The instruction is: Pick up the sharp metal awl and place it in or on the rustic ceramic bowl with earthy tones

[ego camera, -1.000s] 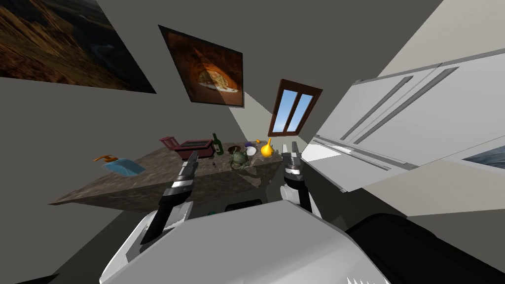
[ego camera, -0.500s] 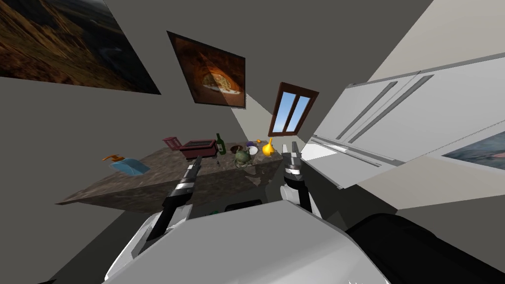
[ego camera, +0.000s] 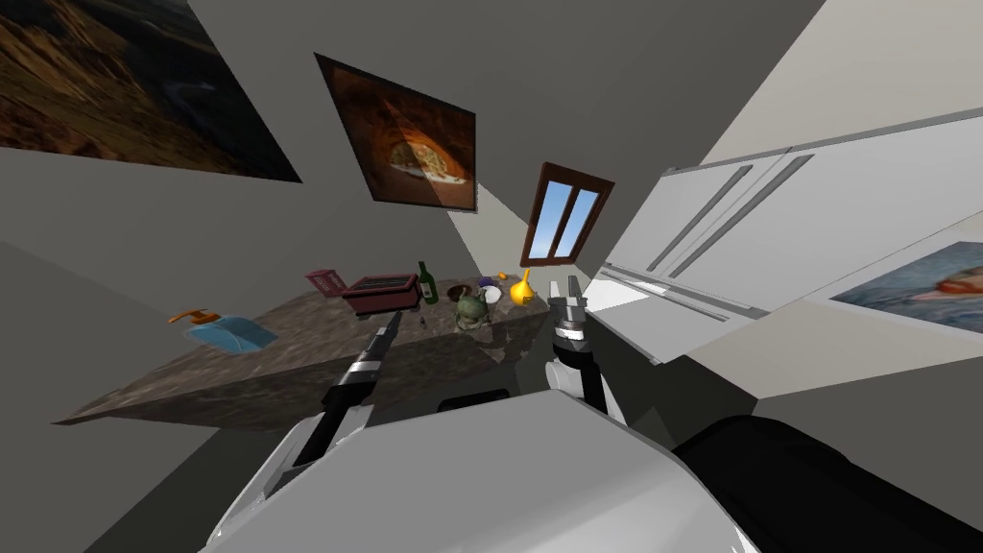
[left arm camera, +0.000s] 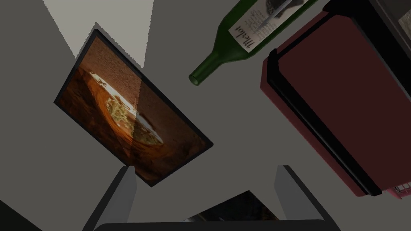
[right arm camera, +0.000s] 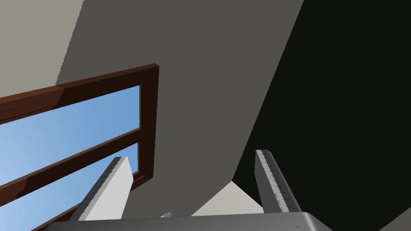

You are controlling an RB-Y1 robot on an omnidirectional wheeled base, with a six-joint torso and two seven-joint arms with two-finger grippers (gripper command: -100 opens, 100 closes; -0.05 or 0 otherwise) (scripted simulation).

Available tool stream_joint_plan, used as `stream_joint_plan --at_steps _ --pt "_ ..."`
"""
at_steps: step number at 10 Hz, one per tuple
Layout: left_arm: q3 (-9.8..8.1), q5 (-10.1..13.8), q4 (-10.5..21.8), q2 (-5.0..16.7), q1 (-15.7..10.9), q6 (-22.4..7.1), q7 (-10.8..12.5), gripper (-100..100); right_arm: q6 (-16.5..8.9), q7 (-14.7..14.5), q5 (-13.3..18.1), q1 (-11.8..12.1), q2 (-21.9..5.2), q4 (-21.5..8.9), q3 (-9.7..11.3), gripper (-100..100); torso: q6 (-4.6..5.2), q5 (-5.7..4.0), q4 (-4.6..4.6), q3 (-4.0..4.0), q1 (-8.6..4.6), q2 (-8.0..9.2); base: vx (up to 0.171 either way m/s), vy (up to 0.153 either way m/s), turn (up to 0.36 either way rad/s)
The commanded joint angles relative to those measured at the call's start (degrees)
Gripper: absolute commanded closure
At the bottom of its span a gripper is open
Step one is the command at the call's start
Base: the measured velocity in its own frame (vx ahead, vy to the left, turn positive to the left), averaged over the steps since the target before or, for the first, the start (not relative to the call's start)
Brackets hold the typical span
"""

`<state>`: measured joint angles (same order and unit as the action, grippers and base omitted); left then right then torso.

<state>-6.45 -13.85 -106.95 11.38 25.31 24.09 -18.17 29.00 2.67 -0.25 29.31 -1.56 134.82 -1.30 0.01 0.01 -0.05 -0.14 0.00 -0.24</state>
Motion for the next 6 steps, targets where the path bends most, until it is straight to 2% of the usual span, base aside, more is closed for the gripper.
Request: stream_joint_plan --at_steps 1,6 --pt "0.44 -1.5 2.1 0.8 -0.2 0.2 -1.5 -100 0.0 0.0 0.0 0.0 0.0 0.0 0.0 0 0.0 0.0 0.0 0.0 0.0 0.0 0.061 -0.004 -0.054" --pt "2.01 -6.0 8.0 4.1 -0.5 1.2 -5.6 -100 0.0 0.0 0.0 0.0 0.0 0.0 0.0 0 0.0 -0.01 0.0 -0.01 -0.01 -0.01 0.062 -0.005 -0.049"
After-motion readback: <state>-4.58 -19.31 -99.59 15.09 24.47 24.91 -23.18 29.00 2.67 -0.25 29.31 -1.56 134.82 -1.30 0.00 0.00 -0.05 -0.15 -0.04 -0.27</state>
